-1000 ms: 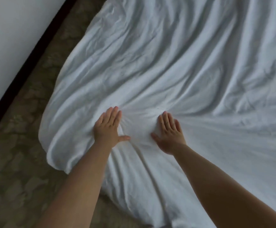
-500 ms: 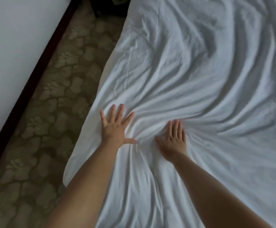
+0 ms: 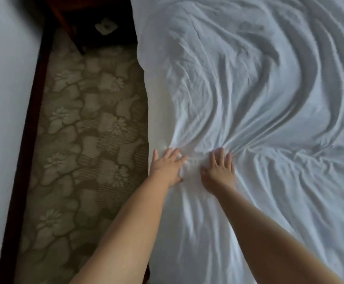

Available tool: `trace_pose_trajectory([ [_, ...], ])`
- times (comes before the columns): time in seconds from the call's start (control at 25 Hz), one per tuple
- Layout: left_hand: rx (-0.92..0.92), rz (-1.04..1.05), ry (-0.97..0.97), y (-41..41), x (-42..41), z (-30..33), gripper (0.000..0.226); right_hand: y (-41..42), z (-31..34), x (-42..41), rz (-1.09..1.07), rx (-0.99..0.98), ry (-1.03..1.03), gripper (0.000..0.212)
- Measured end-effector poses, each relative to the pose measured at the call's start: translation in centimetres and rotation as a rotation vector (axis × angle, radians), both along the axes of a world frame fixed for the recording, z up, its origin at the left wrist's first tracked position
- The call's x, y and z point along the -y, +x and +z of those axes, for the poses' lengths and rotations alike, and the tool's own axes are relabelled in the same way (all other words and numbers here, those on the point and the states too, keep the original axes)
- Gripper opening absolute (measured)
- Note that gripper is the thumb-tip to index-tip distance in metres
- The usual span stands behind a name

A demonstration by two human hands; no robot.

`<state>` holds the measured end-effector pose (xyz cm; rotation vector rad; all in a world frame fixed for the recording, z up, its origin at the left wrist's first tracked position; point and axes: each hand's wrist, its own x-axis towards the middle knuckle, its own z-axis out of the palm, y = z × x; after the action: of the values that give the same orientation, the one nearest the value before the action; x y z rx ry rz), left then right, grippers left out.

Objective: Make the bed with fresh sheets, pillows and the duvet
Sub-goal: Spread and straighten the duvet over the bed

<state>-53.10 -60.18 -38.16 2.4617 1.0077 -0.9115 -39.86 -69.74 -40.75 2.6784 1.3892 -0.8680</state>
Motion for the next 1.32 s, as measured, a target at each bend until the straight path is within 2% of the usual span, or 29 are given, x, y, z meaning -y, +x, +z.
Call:
trace_pose_trajectory([
  [0.08, -0.021, -0.049, 0.012, -1.3, -2.4, 0.2, 0.064, -1.3, 0.0, -0.7, -0.002, 0.021, -0.059, 0.065],
  [0.16, -0.041, -0.008, -0.041, -2.4, -4.9, 0.5, 0.06, -1.8, 0.7, -1.5, -0.084, 0.028, -0.074, 0.065],
  [0.36, -0.013, -0.035, -0.109, -0.9, -9.7, 0.3, 0.065, -2.1, 1.4, -6.2, -0.178, 0.074, -0.033, 0.064],
  [0.56, 0.063, -0.148, -0.044, 3.6, -17.3, 2.1, 0.073, -0.7, 1.6, -12.9, -0.284, 0.002, -0.011, 0.07],
  [0.76, 0.103, -0.235, 0.028, 8.0, -26.9, 1.9, 0.076, 2.0, 1.1, -22.7, -0.475, 0.105, 0.078, 0.066],
  [0.88, 0.143, -0.289, 0.029, 10.5, -31.3, 1.3, 0.079, 3.4, 0.3, -27.0, -0.324, 0.185, -0.015, 0.064],
  [1.0, 0.143, -0.404, 0.034, 13.2, -34.5, 0.8, 0.08, 4.3, 0.2, -30.5, -0.345, 0.055, -0.078, 0.032],
  [1.12, 0.153, -0.581, 0.071, 15.6, -37.0, 2.0, 0.081, 5.1, 1.1, -32.2, -0.39, -0.073, -0.147, 0.032],
  [1.2, 0.157, -0.727, 0.075, 16.6, -38.3, 2.9, 0.074, 4.6, 2.0, -33.0, -0.377, -0.22, -0.272, 0.033],
  [1.32, 0.144, -0.967, 0.191, 18.0, -40.2, 4.1, 0.061, 3.6, 3.6, -34.8, -0.398, -0.407, -0.407, 0.035],
])
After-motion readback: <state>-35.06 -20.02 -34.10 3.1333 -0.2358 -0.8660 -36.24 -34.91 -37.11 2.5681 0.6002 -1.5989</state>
